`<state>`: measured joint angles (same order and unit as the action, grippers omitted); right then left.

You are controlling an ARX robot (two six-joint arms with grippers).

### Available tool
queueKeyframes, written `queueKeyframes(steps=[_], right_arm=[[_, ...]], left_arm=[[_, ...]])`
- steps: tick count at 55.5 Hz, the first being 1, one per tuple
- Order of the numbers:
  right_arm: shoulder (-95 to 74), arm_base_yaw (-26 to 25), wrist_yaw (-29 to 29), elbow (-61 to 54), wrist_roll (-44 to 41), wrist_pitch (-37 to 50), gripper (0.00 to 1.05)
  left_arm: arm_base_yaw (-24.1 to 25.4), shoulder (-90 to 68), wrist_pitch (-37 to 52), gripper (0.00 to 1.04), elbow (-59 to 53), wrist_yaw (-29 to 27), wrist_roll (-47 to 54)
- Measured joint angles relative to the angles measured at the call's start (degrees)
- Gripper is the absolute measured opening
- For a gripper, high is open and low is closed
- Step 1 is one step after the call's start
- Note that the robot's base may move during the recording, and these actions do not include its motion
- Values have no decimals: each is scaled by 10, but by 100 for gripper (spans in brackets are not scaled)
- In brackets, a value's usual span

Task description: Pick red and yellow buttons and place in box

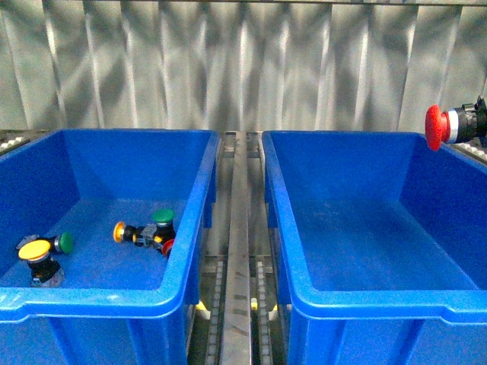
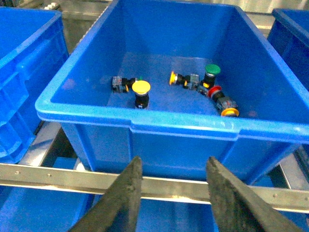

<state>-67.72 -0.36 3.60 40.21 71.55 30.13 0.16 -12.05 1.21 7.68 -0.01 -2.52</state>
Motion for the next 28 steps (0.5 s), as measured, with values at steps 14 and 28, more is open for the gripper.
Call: queueKeyframes(steps=[14, 28], right_arm=[[8, 12, 21, 0, -30, -7, 41], [8, 18, 35, 0, -53, -7, 41]], left_arm=[[0, 109, -16, 3, -64, 0, 16], [-1, 112, -13, 3, -64, 0, 19]])
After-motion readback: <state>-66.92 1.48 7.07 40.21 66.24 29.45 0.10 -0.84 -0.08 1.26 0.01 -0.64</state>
